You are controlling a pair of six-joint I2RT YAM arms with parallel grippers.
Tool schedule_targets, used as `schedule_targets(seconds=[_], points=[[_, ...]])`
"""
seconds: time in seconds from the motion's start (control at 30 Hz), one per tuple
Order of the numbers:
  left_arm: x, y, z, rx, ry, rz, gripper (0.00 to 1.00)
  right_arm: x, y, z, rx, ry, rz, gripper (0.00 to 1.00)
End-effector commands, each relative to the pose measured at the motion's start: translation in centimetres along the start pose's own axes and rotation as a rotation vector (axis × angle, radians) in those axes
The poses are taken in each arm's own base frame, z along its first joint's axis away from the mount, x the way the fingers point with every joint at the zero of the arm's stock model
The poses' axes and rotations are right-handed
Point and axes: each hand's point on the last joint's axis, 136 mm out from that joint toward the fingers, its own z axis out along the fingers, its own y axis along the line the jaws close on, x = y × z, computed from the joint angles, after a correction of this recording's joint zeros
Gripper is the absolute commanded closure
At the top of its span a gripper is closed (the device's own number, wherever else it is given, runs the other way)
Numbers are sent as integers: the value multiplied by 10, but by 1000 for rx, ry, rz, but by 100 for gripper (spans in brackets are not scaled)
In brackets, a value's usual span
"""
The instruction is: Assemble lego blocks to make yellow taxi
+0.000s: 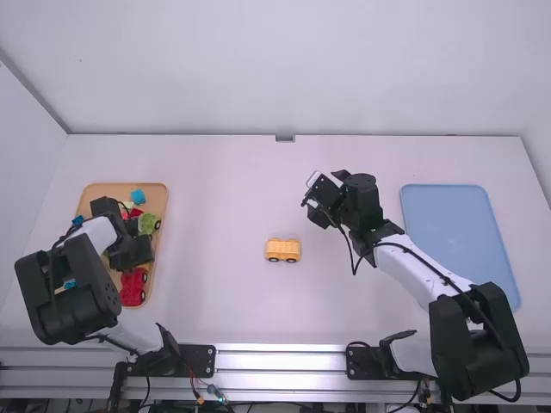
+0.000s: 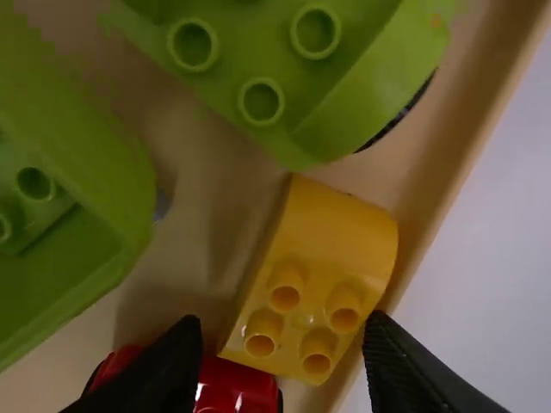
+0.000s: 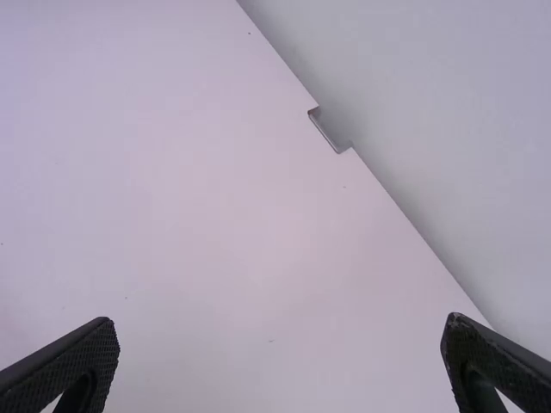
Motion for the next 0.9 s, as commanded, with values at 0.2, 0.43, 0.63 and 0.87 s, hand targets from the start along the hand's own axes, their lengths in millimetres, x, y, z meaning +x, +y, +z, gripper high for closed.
schedule_targets(seconds=[0.2,0.43,0.63,0.87], points=[[-5,-1,5,15,-28,11,50,-11,-9,-4,22,-24,2,1],[-9,-1,7,9,-51,11,50,-11,-9,-4,21,-22,3,1],[-10,0,13,10,-77,-1,52,-11,-9,-4,20,-22,2,1],[-10,-3,16,17,-93,5,53,-10,-8,-4,18,-20,3,1]])
